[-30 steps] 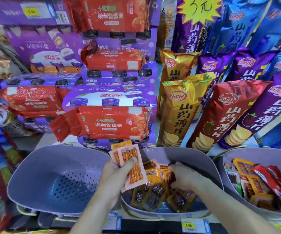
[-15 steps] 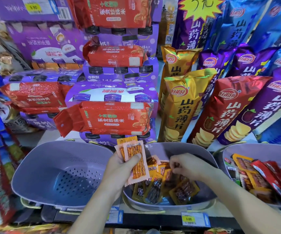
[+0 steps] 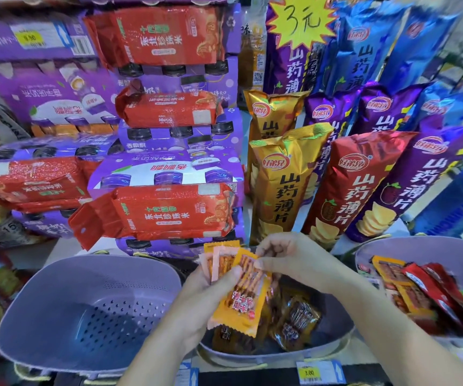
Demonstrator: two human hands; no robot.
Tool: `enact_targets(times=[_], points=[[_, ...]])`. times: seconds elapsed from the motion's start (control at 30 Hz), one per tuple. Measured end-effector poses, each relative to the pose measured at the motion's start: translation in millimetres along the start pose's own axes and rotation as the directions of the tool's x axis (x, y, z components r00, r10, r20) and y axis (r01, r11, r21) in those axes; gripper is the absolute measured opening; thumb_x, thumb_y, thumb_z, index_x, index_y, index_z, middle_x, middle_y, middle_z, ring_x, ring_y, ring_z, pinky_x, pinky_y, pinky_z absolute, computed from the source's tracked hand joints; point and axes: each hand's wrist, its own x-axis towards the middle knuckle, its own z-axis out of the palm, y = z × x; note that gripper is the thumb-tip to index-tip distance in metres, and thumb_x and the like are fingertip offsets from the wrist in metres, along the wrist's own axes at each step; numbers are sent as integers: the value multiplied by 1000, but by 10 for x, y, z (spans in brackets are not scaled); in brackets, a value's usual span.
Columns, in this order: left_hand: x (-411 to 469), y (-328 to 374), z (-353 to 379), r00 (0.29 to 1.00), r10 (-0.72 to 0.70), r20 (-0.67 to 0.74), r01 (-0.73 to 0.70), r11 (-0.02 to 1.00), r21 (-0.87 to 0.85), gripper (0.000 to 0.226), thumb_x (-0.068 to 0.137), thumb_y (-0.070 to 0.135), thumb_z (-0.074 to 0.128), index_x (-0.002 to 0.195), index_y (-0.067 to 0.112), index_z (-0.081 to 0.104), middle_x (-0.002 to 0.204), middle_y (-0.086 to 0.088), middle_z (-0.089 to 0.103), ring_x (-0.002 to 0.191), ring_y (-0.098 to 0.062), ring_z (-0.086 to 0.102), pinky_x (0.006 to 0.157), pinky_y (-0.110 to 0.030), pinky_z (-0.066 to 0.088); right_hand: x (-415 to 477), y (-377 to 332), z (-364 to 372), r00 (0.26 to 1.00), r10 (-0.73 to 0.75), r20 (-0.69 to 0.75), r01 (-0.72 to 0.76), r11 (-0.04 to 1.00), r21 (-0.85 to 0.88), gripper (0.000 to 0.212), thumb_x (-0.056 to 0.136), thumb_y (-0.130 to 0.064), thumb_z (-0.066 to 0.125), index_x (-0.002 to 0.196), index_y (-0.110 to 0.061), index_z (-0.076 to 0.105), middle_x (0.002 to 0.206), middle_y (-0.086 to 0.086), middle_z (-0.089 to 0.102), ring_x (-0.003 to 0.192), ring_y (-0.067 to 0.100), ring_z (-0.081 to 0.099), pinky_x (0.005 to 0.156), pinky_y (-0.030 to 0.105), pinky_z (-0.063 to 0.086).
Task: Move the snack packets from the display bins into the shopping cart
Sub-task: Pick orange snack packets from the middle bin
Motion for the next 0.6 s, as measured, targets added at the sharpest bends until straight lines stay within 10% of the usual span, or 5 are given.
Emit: enact_targets(times=[0.37, 0.47, 0.6], points=[[1, 20, -72, 997, 14, -71, -11, 999, 44, 32, 77, 24, 89, 108, 27, 81, 113, -11, 81, 105, -31, 78, 88, -48, 62, 151, 277, 47, 994, 108, -27, -100, 973, 208, 20, 95, -34, 72, 97, -15, 76, 91, 12, 77, 82, 28, 74, 80, 40, 63], [4, 13, -108, 991, 18, -129, -17, 1000, 9, 34, 74, 26, 87, 107, 24, 81, 112, -10, 81, 104, -31, 78, 90, -49, 60, 217, 578, -83, 960, 273, -61, -279, 917, -284, 21, 101, -40, 63, 93, -22, 70, 89, 2, 74, 85, 22, 72, 76, 39, 60], [11, -10, -156, 988, -2, -157, -3, 999, -36, 36, 73, 25, 88, 108, 21, 82, 112, -12, 81, 102, -32, 79, 88, -50, 61, 174, 927, -45, 823, 568, -11, -327, 457, -827, 27, 97, -42, 62, 109, -19, 65, 101, 1, 69, 90, 20, 62, 76, 32, 48]])
